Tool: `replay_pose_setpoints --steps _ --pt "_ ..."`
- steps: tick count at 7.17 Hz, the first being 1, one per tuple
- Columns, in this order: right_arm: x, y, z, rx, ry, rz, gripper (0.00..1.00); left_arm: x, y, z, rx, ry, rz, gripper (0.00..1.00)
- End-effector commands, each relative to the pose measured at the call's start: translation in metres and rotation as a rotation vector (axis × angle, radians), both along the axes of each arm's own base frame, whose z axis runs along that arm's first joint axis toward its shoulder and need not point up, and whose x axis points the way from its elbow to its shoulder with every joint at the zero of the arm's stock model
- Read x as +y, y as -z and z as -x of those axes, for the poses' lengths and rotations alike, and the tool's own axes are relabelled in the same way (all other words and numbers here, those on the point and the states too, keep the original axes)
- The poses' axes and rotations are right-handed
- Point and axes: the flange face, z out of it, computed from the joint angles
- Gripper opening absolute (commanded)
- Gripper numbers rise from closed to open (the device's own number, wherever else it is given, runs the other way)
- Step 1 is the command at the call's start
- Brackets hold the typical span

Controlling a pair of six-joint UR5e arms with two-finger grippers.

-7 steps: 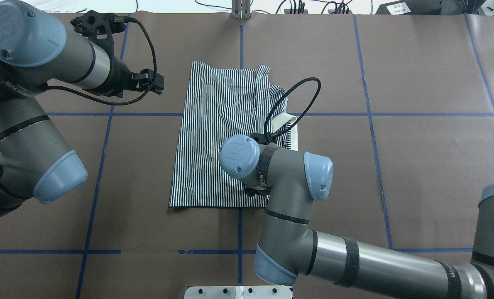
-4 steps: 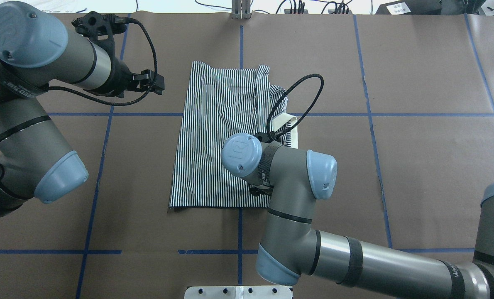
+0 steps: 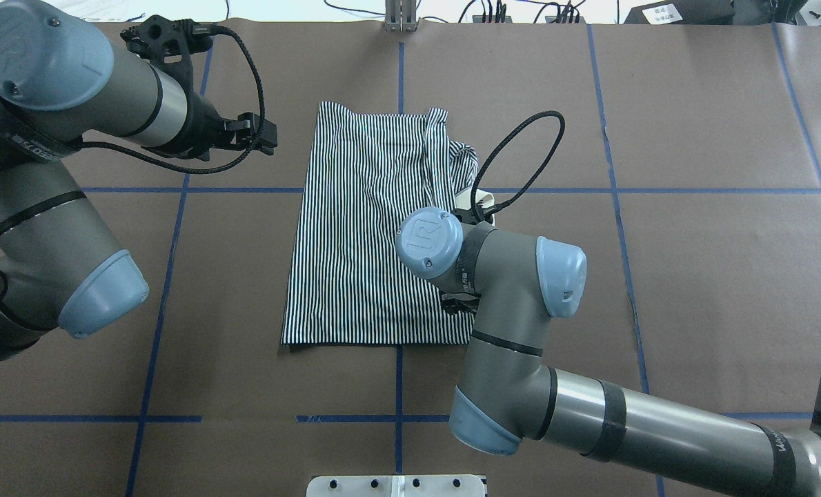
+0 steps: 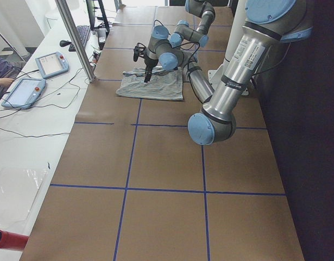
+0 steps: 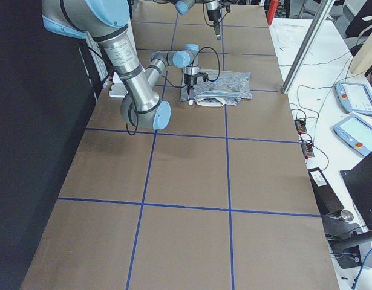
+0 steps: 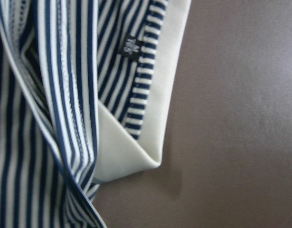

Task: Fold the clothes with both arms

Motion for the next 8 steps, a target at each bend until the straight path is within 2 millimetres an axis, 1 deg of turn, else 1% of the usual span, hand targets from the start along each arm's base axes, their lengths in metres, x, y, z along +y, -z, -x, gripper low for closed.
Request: replay_pose_setpoints --steps 1,2,3,4,5,6,7,8 --pt "0.005 -0.022 -0.042 0.04 0.03 -0.016 1.0 0.001 0.003 0.0 0.009 0.006 0.006 1.0" --pt "0.004 -0.008 -0.045 0.012 0.027 -0.032 1.0 0.001 0.002 0.0 0.007 0.005 0.006 1.0" --pt "-0.004 0.022 -0.044 -0.05 0.029 -0.067 1.0 0.0 0.001 -0.001 0.004 0.004 0.006 1.0" --pt "-0.009 0.048 -0.036 -0.083 0.042 -0.089 1.0 0.0 0.0 0.0 0.001 0.001 0.004 1.0" --pt "-0.022 0.061 -0.017 -0.128 0.05 -0.121 1.0 0.001 -0.002 0.0 -0.002 -0.002 0.003 1.0" --pt "-0.043 0.058 0.012 -0.162 0.045 -0.144 1.0 0.0 -0.004 -0.001 -0.006 -0.003 0.005 1.0" --pt "-0.061 0.062 0.03 -0.167 0.058 -0.159 1.0 0.0 -0.005 -0.001 -0.006 -0.003 0.005 1.0" --pt "-0.065 0.064 0.032 -0.165 0.055 -0.168 1.0 0.0 -0.005 -0.001 -0.005 -0.003 0.004 1.0"
